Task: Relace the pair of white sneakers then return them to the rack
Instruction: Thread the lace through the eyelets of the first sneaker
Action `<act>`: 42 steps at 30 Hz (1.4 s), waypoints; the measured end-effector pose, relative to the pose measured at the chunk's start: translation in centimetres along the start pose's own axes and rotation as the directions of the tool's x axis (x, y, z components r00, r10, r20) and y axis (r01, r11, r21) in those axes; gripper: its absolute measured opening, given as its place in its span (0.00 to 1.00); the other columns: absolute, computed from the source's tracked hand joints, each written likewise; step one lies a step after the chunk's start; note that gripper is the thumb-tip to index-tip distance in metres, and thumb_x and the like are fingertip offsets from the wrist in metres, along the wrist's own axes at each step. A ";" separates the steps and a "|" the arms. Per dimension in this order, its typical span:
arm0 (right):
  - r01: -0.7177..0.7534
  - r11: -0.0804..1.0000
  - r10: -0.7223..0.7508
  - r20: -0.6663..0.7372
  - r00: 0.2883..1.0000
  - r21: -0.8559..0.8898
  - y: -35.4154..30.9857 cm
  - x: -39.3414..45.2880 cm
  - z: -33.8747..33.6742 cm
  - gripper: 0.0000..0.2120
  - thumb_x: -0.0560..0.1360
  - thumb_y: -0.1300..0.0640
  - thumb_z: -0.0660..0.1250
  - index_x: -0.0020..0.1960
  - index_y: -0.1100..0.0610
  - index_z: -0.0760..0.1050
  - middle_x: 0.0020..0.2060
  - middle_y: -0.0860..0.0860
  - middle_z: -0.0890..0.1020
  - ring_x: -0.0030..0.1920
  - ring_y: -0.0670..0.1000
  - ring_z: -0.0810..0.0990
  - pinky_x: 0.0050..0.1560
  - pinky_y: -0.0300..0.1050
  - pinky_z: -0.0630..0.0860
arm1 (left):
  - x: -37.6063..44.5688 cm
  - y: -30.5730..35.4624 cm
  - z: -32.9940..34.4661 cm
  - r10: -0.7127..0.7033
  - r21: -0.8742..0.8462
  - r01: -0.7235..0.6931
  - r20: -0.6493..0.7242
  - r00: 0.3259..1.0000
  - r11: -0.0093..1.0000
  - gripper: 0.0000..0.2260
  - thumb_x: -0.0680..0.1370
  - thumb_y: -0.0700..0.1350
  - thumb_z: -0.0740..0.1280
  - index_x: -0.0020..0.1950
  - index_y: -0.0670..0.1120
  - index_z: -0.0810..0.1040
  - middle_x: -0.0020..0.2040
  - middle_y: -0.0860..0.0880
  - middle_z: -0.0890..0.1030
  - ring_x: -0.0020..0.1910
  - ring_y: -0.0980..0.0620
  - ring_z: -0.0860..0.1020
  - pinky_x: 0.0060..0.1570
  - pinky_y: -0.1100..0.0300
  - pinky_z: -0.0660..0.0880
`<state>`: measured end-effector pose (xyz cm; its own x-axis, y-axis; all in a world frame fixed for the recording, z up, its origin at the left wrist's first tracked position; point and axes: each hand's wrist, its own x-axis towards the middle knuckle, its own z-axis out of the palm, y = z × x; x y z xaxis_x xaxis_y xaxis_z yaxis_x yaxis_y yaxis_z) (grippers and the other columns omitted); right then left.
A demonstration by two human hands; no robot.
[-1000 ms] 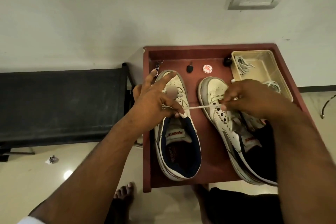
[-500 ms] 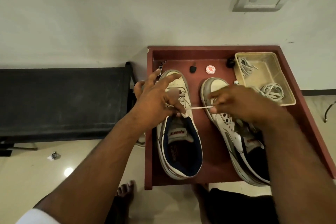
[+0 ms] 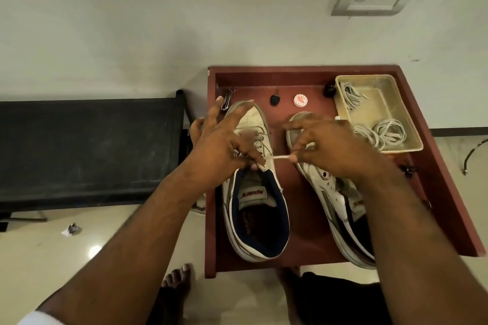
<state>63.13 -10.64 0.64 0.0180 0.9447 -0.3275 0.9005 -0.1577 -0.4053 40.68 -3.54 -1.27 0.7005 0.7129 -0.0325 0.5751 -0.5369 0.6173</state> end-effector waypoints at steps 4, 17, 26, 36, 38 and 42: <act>-0.175 0.984 0.173 0.047 0.984 0.044 4.9 -3.1 -3.7 0.06 0.68 0.43 0.75 0.34 0.39 0.80 0.67 0.38 0.73 0.70 0.50 0.67 0.68 0.65 0.63 | -0.2 0.4 -0.1 -0.035 0.011 0.035 0.012 0.999 0.999 0.25 0.67 0.49 0.78 0.38 0.77 0.69 0.64 0.81 0.51 0.78 0.54 0.38 0.67 0.62 0.31; -0.001 0.997 0.000 0.021 1.000 0.071 0.1 -0.4 -0.2 0.00 0.71 0.46 0.73 0.42 0.41 0.83 0.69 0.31 0.66 0.76 0.46 0.55 0.73 0.65 0.53 | -0.1 -0.5 0.0 0.026 0.028 -0.026 -0.006 1.000 0.999 0.23 0.67 0.48 0.78 0.44 0.75 0.73 0.65 0.85 0.46 0.79 0.50 0.37 0.73 0.51 0.36; -0.049 0.997 0.049 0.006 0.999 -0.055 -1.4 -0.3 0.0 0.16 0.69 0.43 0.75 0.55 0.38 0.79 0.74 0.38 0.62 0.76 0.47 0.57 0.72 0.65 0.51 | 0.1 -0.3 -0.3 -0.061 -0.154 0.069 0.059 0.996 0.986 0.11 0.71 0.54 0.76 0.42 0.72 0.79 0.77 0.67 0.51 0.79 0.53 0.42 0.70 0.53 0.37; -0.048 0.999 0.048 -0.055 0.997 -0.012 -2.2 0.1 0.7 0.06 0.76 0.47 0.68 0.42 0.46 0.76 0.45 0.39 0.79 0.54 0.43 0.74 0.67 0.54 0.55 | -0.3 -2.3 -1.1 -0.278 -0.004 0.285 0.212 0.937 0.959 0.06 0.73 0.59 0.71 0.44 0.58 0.81 0.54 0.57 0.74 0.59 0.54 0.71 0.65 0.45 0.68; -0.059 0.998 0.058 -0.072 0.996 -0.012 -2.4 0.2 0.9 0.05 0.77 0.46 0.67 0.44 0.45 0.75 0.37 0.38 0.76 0.48 0.42 0.73 0.68 0.53 0.55 | -0.4 -1.9 -1.3 -0.275 0.121 0.253 0.222 0.935 0.960 0.05 0.75 0.58 0.69 0.46 0.58 0.79 0.56 0.57 0.72 0.61 0.54 0.67 0.66 0.49 0.63; -0.069 0.998 0.070 -0.112 0.991 0.012 -1.9 0.2 1.1 0.06 0.76 0.46 0.68 0.42 0.46 0.76 0.35 0.40 0.78 0.42 0.39 0.76 0.70 0.57 0.58 | -0.7 -2.3 -1.9 -0.292 0.139 0.263 0.259 0.921 0.955 0.08 0.78 0.57 0.66 0.41 0.58 0.75 0.55 0.57 0.73 0.61 0.53 0.68 0.64 0.48 0.58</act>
<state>60.98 -10.42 0.41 0.1293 0.9577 -0.2571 0.8918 -0.2257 -0.3920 38.08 -1.95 -1.21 0.5866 0.6964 -0.4134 0.7923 -0.3878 0.4711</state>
